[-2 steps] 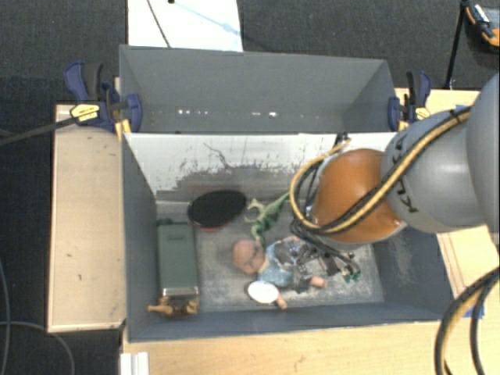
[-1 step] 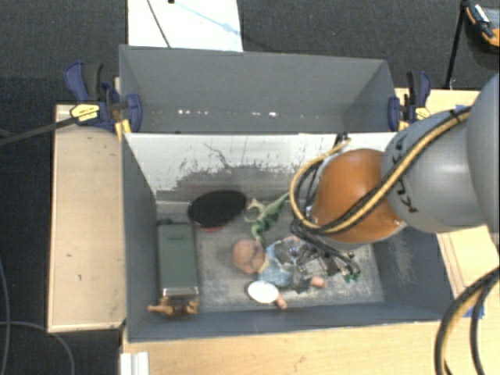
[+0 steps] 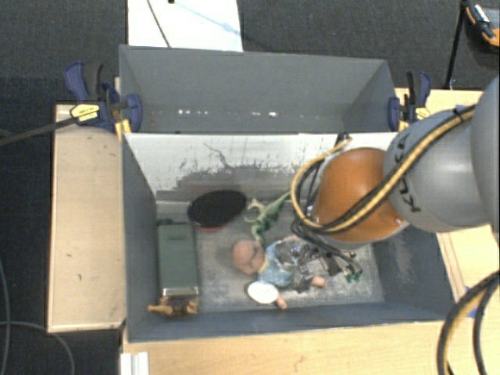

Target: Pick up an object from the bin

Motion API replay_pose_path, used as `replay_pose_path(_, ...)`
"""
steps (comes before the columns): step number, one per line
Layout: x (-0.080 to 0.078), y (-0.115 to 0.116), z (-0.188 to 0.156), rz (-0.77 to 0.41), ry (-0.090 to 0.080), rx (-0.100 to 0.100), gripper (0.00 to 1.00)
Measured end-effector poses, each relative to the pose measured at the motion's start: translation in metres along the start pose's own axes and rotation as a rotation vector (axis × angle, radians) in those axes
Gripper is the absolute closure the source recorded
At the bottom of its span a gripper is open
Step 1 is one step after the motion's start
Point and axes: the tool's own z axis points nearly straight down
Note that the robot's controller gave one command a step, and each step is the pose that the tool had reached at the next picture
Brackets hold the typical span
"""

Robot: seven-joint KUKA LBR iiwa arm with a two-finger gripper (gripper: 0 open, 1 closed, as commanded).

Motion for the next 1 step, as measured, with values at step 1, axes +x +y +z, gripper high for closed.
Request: replay_pose_path(1,0.0008,0.0005,-0.0206,0.002,0.005,-0.002,1.00)
